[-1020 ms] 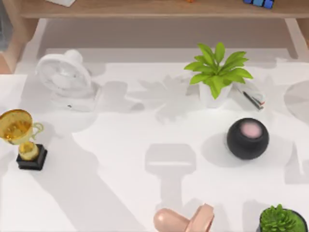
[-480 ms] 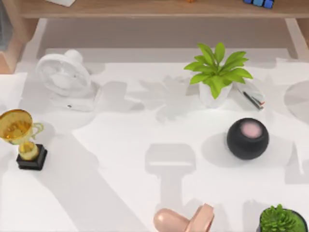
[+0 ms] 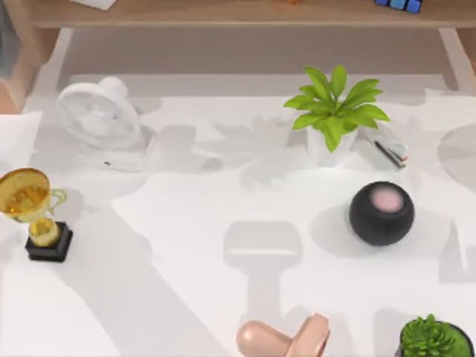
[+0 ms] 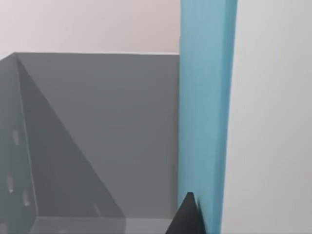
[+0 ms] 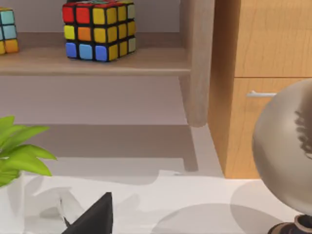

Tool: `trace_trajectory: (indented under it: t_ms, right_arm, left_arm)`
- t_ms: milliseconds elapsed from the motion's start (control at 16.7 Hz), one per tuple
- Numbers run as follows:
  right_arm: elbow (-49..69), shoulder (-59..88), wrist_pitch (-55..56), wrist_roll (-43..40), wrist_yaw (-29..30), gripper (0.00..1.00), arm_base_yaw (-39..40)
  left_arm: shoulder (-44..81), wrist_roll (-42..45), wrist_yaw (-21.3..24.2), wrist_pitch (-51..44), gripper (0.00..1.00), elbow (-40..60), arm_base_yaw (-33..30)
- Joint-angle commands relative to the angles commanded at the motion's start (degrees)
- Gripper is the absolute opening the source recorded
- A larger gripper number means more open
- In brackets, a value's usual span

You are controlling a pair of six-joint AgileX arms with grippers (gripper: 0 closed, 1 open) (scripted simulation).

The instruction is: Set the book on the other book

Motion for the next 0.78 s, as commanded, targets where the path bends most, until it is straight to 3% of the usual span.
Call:
trace_trajectory:
  t_ms: [120,780]
  right_arm:
    - [0.0,0.0,0.0,0.0,0.0,1.0,0.0]
    - [0.0,0.0,0.0,0.0,0.0,1.0,0.0]
  left_arm:
    - [0.0,0.0,0.0,0.0,0.0,0.0,0.0]
    - [-1.1,0.1,0.1,-0.4,0.0,-0.6,0.4]
